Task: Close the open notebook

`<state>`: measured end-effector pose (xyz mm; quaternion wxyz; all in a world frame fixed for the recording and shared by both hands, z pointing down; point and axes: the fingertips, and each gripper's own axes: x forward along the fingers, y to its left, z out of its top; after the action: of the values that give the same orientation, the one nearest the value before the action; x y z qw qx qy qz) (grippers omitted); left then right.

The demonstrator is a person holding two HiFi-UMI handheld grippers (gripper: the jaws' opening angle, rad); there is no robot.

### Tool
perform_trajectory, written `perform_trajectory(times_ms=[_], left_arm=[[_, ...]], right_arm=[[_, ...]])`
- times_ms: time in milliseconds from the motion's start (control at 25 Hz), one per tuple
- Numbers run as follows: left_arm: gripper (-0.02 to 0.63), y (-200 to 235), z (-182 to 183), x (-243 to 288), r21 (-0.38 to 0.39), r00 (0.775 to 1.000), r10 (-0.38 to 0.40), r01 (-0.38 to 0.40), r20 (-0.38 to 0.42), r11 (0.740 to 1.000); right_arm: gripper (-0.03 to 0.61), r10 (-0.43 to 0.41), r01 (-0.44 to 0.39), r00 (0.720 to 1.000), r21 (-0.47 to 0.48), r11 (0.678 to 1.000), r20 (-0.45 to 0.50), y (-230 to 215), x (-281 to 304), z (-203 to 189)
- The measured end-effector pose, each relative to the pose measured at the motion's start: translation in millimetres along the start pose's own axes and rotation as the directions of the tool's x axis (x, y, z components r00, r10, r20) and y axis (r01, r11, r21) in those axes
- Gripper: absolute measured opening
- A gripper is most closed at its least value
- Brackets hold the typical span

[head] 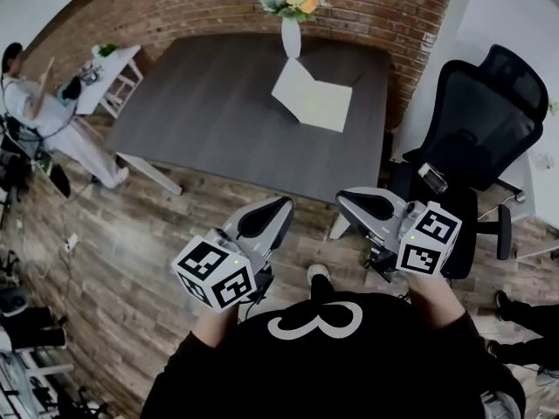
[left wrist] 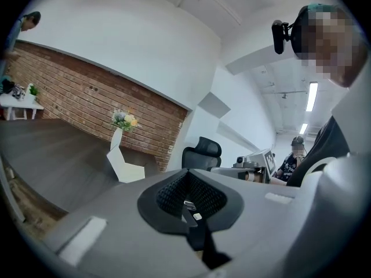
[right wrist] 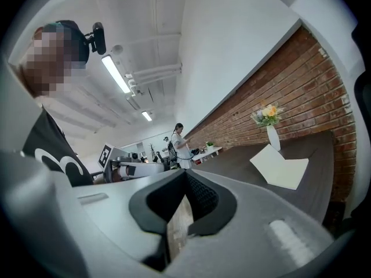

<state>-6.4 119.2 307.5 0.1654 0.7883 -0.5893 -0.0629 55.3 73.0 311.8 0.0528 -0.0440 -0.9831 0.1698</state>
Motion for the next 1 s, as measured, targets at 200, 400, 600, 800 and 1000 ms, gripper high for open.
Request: perform_trajectory(times_ms=[200,400,600,800,1000], left_arm=[[0.017,45,14,51,-0.018,0.998,0.042,-0.043,-0.051,0.999],[0.017,72,30,85,-0.011,0.997,0.055,-0.055,-0.047,0.998],[0.017,101,28,104,-0.025,0.995,0.061,-0.063,-0.078,0.998],[0.017,139,36,121,-0.008,0.992,0.063,-0.064,-0.106,0.998],[0.017,182,61,138,0.008,0.993,0.04,-0.039,-0.11,0.999]], right_arm=[[0.002,0.027,-0.025,0.999,0.063,0.998,-0.023,-59,21,13],[0.002,0.029,-0.027,0.999,0.052,0.998,-0.042,-100,29,27],[0.002,-0.017,0.02,0.999,0.081,0.997,-0.036,-135,35,24],[0.002,-0.067,0.071,0.997,0.106,0.992,-0.043,-167,49,20],[0.002,-0.137,0.138,0.99,0.107,0.985,-0.015,-198,67,41]])
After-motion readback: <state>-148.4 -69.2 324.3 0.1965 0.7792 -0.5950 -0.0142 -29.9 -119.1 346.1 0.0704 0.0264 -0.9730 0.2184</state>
